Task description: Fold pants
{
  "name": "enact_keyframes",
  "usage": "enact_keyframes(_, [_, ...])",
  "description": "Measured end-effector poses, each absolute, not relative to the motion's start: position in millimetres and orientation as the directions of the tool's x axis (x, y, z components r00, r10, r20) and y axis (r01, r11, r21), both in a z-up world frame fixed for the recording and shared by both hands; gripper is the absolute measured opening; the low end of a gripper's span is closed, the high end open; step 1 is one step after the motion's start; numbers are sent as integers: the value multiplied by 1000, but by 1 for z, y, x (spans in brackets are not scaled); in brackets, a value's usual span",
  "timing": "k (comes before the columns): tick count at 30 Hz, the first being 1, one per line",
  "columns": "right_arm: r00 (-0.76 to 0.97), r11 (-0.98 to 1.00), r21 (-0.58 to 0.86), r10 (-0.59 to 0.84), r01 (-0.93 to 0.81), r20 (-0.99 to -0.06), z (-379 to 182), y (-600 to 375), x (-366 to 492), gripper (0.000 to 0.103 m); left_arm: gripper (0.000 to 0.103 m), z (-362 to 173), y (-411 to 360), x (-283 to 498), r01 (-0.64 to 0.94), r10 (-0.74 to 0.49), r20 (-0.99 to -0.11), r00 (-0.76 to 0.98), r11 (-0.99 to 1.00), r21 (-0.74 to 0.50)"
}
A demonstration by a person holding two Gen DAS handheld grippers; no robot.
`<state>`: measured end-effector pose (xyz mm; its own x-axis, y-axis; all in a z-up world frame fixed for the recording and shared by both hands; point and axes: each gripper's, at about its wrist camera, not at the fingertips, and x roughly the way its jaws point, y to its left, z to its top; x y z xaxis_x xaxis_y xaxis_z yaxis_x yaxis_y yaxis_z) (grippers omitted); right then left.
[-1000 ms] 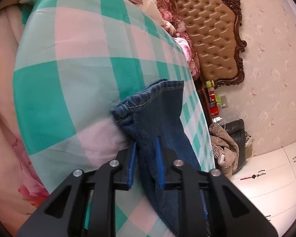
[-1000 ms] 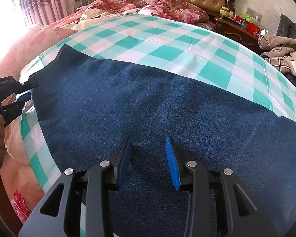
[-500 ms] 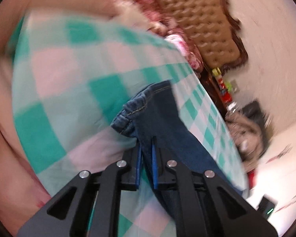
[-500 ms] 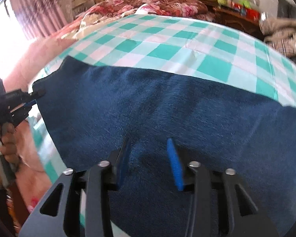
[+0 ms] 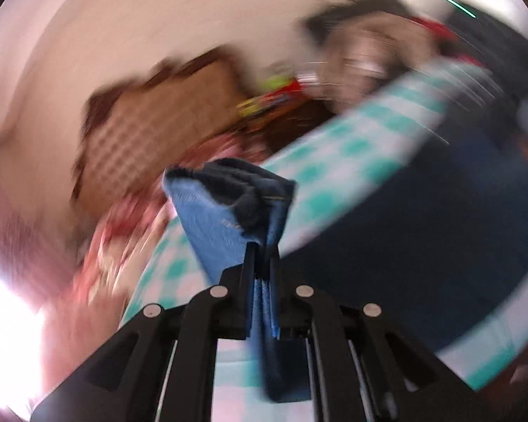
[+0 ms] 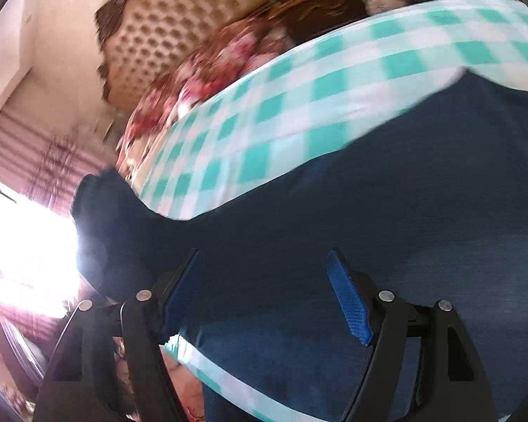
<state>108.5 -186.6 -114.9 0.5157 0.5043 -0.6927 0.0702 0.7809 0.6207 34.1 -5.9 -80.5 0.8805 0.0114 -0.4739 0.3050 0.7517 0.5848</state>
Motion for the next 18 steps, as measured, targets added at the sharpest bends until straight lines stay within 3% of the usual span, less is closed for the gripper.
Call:
enact_keyframes(3, [520, 775, 622, 489, 109, -700, -118, -212, 100, 71, 12, -140, -58, 5, 435, -45, -516, 855, 605, 668])
enact_keyframes(6, [506, 764, 632, 496, 132, -706, -126, -224, 97, 71, 22, -176, -73, -5, 456, -24, -527, 849, 535, 711])
enact_keyframes(8, [499, 750, 647, 512, 138, -700, -130, -229, 96, 71, 38, -180, -72, -6, 444, -18, -523, 852, 554, 704])
enact_keyframes(11, [493, 734, 663, 527, 145, -692, -133, -231, 99, 71, 52, -178, -68, -2, 403, 0, -487, 874, 560, 724])
enact_keyframes(18, [450, 726, 677, 568, 122, -689, -135, -218, 103, 71, 48, -179, -74, 13, 481, -43, -545, 838, 532, 697])
